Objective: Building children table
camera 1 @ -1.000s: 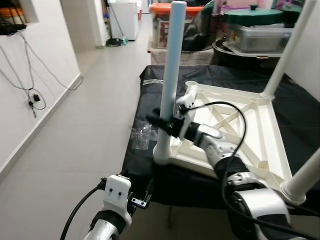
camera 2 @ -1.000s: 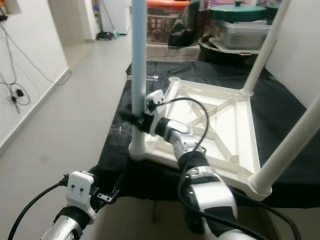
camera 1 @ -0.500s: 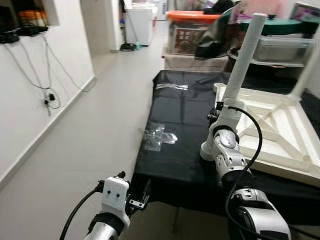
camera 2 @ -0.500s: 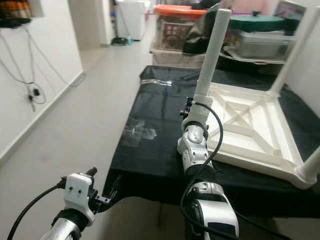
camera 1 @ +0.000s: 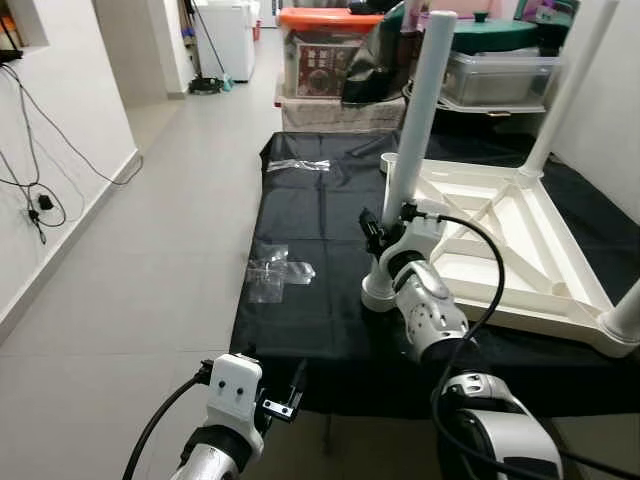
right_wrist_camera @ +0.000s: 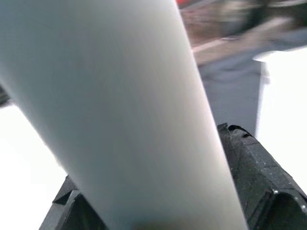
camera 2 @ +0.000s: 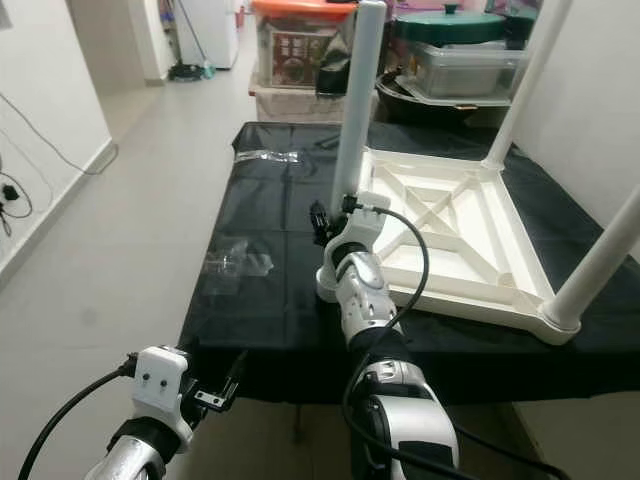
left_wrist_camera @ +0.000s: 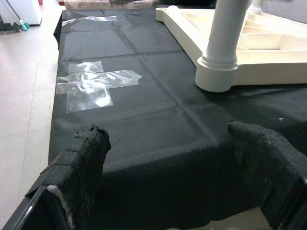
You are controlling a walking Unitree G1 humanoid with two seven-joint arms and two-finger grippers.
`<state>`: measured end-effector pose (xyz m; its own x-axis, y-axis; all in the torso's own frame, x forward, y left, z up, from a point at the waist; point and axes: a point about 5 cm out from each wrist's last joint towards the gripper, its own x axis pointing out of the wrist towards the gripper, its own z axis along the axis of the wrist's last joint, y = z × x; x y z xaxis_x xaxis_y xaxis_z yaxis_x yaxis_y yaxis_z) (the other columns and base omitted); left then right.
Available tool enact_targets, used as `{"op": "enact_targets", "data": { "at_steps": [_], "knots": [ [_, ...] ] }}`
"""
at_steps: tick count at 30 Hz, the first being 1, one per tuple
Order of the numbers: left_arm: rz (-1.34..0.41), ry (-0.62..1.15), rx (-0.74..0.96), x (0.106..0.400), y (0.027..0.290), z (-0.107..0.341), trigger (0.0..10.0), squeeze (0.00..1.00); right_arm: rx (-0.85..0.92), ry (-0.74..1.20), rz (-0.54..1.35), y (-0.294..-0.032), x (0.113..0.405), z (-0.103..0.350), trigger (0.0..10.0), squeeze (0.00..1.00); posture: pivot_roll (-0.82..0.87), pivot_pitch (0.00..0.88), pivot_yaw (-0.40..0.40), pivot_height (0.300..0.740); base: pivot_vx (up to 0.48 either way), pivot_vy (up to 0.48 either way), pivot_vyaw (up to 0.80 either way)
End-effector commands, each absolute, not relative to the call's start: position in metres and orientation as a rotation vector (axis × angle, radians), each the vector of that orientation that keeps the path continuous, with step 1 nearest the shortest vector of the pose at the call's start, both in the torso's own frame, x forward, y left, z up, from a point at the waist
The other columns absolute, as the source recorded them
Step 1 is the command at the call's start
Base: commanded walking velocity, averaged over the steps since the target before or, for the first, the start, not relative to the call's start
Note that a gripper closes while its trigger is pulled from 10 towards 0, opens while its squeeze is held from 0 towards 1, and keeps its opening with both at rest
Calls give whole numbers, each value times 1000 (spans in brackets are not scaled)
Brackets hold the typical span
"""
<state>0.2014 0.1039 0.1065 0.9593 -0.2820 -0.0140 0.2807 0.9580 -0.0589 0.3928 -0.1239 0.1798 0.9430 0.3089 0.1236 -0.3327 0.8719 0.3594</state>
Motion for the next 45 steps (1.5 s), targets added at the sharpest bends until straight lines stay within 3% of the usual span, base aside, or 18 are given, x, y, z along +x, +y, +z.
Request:
{"op": "enact_targets", "data": {
  "at_steps": [1, 3, 5, 10, 17, 18, 19, 20, 21, 27, 32, 35, 37, 39, 40, 41, 42, 45],
  "knots": [
    [-286, 34, -54, 202, 103, 104, 10000, 0, 398, -41, 551, -106, 392, 185, 10000, 0, 60, 0, -27, 740, 0, 0, 0],
    [-285, 34, -55, 202, 103, 104, 10000, 0, 409, -32, 715, -106, 390, 189, 10000, 0, 60, 0, -27, 740, 0, 0, 0],
    [-285, 33, -55, 202, 103, 104, 10000, 0, 413, -31, 762, -107, 390, 190, 10000, 0, 60, 0, -27, 740, 0, 0, 0],
    [-286, 33, -51, 202, 105, 105, 10000, 0, 351, 80, 1241, -102, 370, 189, 10000, 0, 79, 0, -19, 740, 0, 0, 0],
    [-284, 36, -45, 201, 106, 104, 10000, 0, 246, 161, 1470, -101, 362, 186, 10000, 0, 90, 0, -26, 740, 0, 0, 0],
    [-284, 37, -45, 201, 106, 104, 10000, 0, 226, 168, 1488, -100, 361, 187, 7922, 0, 90, 0, -26, 740, 0, 0, 0],
    [-285, 37, -45, 201, 106, 104, 10000, 0, 213, 173, 1498, -99, 361, 187, 7922, 0, 90, 0, -26, 740, 0, 0, 0],
    [-285, 38, -45, 201, 106, 104, 10000, 0, 204, 176, 1505, -99, 361, 187, 0, 0, 90, 0, -26, 740, 0, 0, 0],
    [-285, 38, -45, 201, 106, 104, 10000, 0, 204, 176, 1505, -99, 361, 187, 0, 0, 90, 0, -26, 740, 0, 0, 0],
    [-283, 35, -46, 202, 106, 105, 10000, 0, 135, 129, 1296, -95, 373, 187, 0, 0, 92, 0, -28, 740, 0, 0, 0],
    [-281, 35, -54, 202, 104, 105, 10000, 0, 116, 64, 855, -109, 392, 185, 0, 0, 68, 0, -32, 740, 0, 0, 0],
    [-281, 34, -55, 202, 104, 105, 10000, 0, 114, 58, 826, -110, 393, 185, 0, 0, 68, 0, -32, 740, 0, 0, 0],
    [-285, 36, -54, 202, 105, 105, 10000, 0, 122, 64, 372, -136, 403, 177, 0, 0, 50, 0, -20, 740, 0, 0, 0],
    [-285, 36, -54, 202, 105, 105, 10000, 0, 122, 64, 372, -136, 403, 177, 0, 0, 50, 0, -20, 740, 0, 0, 0],
    [-286, 36, -54, 202, 105, 105, 10000, 0, 111, 76, 122, -155, 402, 169, 0, 0, 50, 0, -20, 740, 0, 0, 0],
    [-286, 36, -54, 202, 105, 105, 10000, 0, 111, 76, 122, -155, 402, 169, 0, 0, 50, 0, -20, 740, 0, 0, 0],
    [-285, 36, -53, 202, 105, 105, 10000, 0, 120, 83, -85, -170, 398, 162, 0, 0, 55, 0, -19, 740, 0, 0, 0],
    [-285, 35, -52, 202, 106, 105, 10000, 0, 127, 88, -242, -182, 391, 156, 0, 0, 55, 0, -19, 740, 0, 0, 0]
  ]
}}
